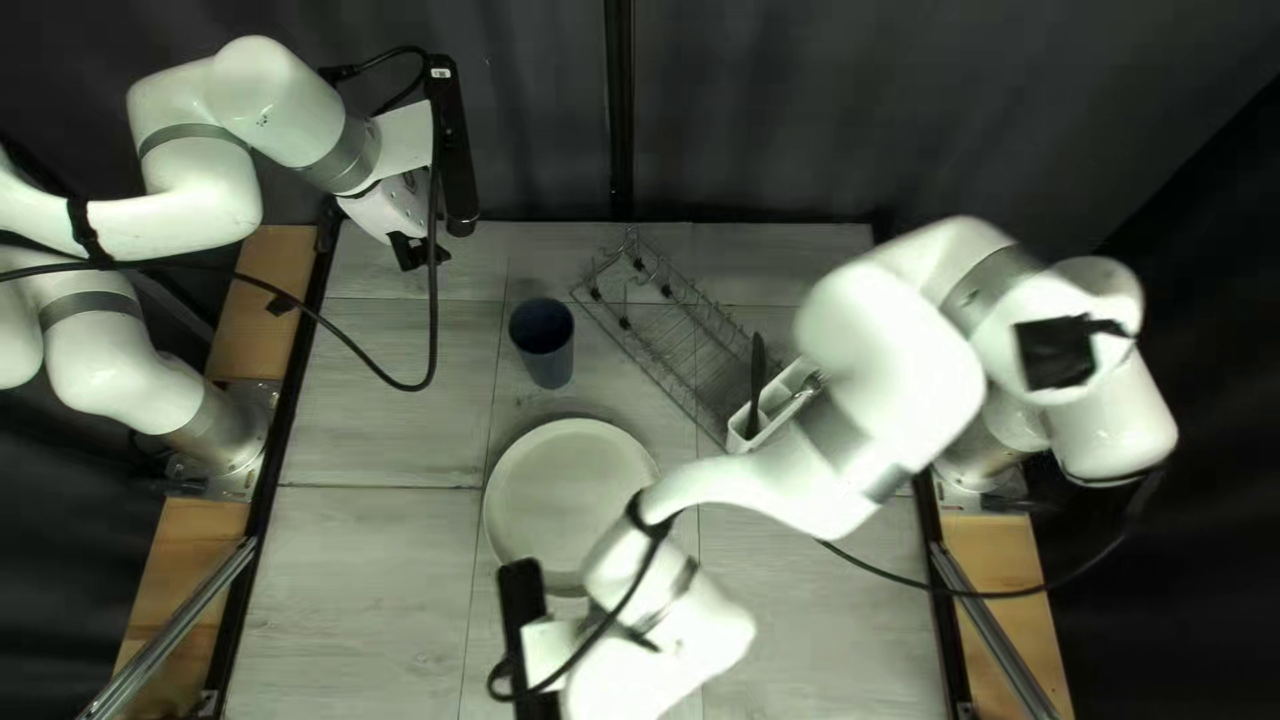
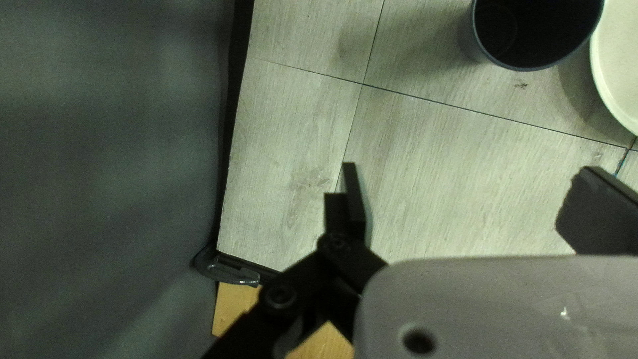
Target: Pick up and place plate onto table. Place down one fork to the left of the plate. Place spoon and knife to the right of the plate. Place cup above the knife and spoon
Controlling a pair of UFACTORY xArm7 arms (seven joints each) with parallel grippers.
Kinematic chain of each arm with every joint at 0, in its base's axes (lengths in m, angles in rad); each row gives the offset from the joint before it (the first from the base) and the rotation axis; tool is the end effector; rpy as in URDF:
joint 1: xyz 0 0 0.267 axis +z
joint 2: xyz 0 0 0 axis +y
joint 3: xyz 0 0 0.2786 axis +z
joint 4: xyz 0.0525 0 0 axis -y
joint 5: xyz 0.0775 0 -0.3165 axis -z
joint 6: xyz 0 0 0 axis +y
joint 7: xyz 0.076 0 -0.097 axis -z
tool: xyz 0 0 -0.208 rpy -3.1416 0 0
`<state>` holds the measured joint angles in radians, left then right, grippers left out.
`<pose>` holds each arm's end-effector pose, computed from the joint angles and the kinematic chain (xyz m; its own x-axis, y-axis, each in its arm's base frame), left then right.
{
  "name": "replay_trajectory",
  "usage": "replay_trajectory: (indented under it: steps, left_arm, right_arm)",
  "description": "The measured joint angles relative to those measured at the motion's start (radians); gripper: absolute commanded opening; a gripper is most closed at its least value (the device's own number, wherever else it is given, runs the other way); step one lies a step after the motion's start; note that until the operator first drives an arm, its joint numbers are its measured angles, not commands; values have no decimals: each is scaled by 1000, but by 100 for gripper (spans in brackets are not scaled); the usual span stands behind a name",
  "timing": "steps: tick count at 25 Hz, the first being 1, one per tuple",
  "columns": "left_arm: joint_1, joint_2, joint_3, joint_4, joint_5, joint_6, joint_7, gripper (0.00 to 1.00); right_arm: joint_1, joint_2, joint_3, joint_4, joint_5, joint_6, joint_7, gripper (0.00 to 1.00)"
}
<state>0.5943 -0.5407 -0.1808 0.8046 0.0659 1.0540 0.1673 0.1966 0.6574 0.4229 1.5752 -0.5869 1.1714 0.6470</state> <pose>0.3447 0.1785 0.2664 0.9486 0.2001 0.2452 0.2514 -0.9470 -0.1998 0.5089 0.2055 0.0390 0.9806 0.1949 -0.0196 0.1916 -0.9331 0.3042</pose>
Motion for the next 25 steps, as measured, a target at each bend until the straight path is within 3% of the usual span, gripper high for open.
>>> replay_trajectory:
  steps: [5, 8, 9, 10, 18, 25]
  left_arm:
    - [0, 0, 0, 0, 0, 0, 0, 100]
    - [0, 0, 0, 0, 0, 0, 0, 100]
    - [0, 0, 0, 0, 0, 0, 0, 100]
    - [0, 0, 0, 0, 0, 0, 0, 100]
    - [0, 0, 0, 0, 0, 0, 0, 100]
    - [0, 0, 0, 0, 0, 0, 0, 100]
  right_arm:
    - [-11, 55, -18, 6, -35, -92, -4, 100]
    - [-31, 68, -21, -10, -40, -152, -8, 78]
    - [-41, 69, -21, -21, -39, -174, -8, 9]
    - [-52, 68, -21, -33, -37, -195, -8, 0]
    - [-99, 63, -10, -65, -12, -268, -9, 0]
    - [-52, 107, -1, 74, 4, -185, -17, 0]
